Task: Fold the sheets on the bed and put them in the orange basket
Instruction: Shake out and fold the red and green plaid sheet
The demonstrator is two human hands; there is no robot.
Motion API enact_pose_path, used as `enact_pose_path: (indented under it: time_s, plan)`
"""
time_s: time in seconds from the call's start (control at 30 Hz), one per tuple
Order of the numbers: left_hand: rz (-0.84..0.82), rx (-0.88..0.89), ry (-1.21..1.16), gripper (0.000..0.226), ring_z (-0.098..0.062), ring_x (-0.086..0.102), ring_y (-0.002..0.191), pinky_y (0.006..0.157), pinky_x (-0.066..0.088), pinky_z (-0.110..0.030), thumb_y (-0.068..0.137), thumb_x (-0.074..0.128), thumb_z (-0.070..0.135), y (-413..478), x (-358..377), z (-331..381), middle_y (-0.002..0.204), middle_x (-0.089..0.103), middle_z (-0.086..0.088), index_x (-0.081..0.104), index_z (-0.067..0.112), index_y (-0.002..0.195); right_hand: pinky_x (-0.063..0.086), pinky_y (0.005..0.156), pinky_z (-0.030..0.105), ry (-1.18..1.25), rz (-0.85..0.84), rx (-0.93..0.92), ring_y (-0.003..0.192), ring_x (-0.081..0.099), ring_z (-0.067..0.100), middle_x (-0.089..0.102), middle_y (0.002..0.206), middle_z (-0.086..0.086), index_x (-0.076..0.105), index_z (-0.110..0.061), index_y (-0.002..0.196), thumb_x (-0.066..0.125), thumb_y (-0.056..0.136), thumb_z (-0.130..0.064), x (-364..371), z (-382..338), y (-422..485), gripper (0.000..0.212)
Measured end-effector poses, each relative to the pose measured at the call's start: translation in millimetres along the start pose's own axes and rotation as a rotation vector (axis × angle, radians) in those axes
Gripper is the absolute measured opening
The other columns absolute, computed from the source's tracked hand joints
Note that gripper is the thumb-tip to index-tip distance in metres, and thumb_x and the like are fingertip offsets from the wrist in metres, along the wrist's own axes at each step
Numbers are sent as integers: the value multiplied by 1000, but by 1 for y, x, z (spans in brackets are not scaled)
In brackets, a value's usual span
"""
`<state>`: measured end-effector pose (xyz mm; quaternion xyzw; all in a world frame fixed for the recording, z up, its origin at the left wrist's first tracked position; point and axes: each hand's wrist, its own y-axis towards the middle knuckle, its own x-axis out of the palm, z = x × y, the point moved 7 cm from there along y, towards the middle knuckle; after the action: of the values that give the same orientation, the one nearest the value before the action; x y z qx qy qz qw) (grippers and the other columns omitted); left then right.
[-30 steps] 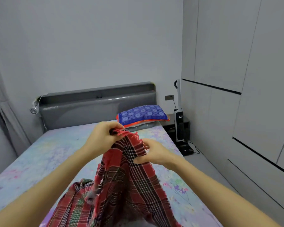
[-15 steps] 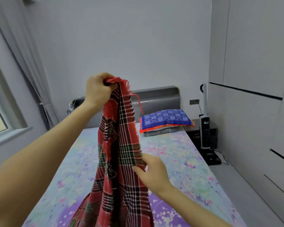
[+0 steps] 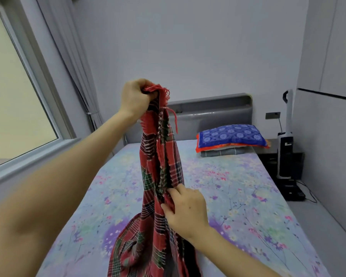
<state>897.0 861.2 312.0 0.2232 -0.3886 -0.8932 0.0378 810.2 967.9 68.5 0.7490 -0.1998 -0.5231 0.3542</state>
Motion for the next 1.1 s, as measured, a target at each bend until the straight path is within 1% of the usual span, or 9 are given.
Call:
enact_pose_path:
  time_s: [0.17, 0.27, 0.43, 0.53, 0.7, 0.83, 0.93, 1.03, 1.1]
  plan:
    - [57, 23, 40, 13, -31, 66, 79, 76, 55, -48, 78, 69, -1, -2, -14, 4, 75, 65, -2, 70, 2, 91, 38, 55, 32, -228, -53, 195, 59, 50, 25, 52, 69, 2, 66, -23, 65, 40, 72, -55, 10, 26, -7, 42]
    - [90, 17, 36, 15, -33, 67, 82, 77, 56, -48, 78, 69, -1, -4, -25, 2, 76, 65, -5, 70, 1, 93, 40, 55, 35, -258, -154, 221, 58, 50, 26, 52, 68, 2, 64, -20, 57, 38, 75, -56, 22, 45, -15, 48]
    - [129, 18, 65, 14, -24, 65, 76, 76, 57, -39, 80, 68, 0, -8, -34, 1, 73, 62, 3, 69, -1, 94, 43, 55, 40, -320, -257, 250, 53, 51, 29, 52, 56, 6, 58, -12, 45, 77, 66, -42, 29, 68, -23, 41]
    - [147, 18, 88, 14, -14, 62, 68, 75, 57, -35, 80, 68, -1, -9, -37, 1, 71, 60, 6, 69, -2, 94, 45, 56, 39, -296, -279, 277, 52, 52, 28, 52, 53, 6, 56, -10, 46, 82, 63, -33, 26, 80, -25, 39]
    - [171, 8, 121, 15, -21, 63, 74, 76, 57, -41, 79, 69, 1, -9, -44, -7, 73, 62, 1, 70, 0, 94, 28, 45, 26, 33, -151, 374, 49, 38, 22, 39, 49, 1, 44, -8, 46, 72, 62, 5, 12, 110, -23, 35]
    - [169, -2, 132, 16, -28, 66, 77, 74, 57, -46, 78, 70, 0, -8, -46, -13, 80, 65, -9, 70, 0, 94, 20, 47, 15, 132, -56, 443, 54, 38, 18, 44, 55, 3, 52, -3, 54, 65, 74, 7, 3, 128, -29, 26]
    - [177, -31, 109, 14, -35, 68, 78, 71, 57, -49, 77, 70, 1, -4, -53, -21, 82, 68, -15, 71, 2, 90, 25, 51, 10, 236, 31, 527, 60, 43, 12, 57, 69, 5, 69, 0, 79, 63, 79, 8, -11, 135, -33, 9]
    - [185, -84, 77, 14, -36, 67, 79, 70, 58, -46, 78, 69, -2, -1, -57, -26, 77, 65, -10, 70, 1, 92, 32, 56, 12, 334, 151, 585, 66, 50, 16, 60, 76, 4, 68, -1, 90, 58, 79, 13, -29, 141, -31, 21]
    - [168, -124, 32, 15, -30, 66, 72, 60, 58, -32, 80, 68, -3, 0, -58, -30, 73, 63, -4, 68, -1, 95, 39, 58, 24, 466, 256, 692, 66, 53, 17, 61, 78, 0, 63, -7, 88, 51, 76, 18, -45, 151, -25, 31]
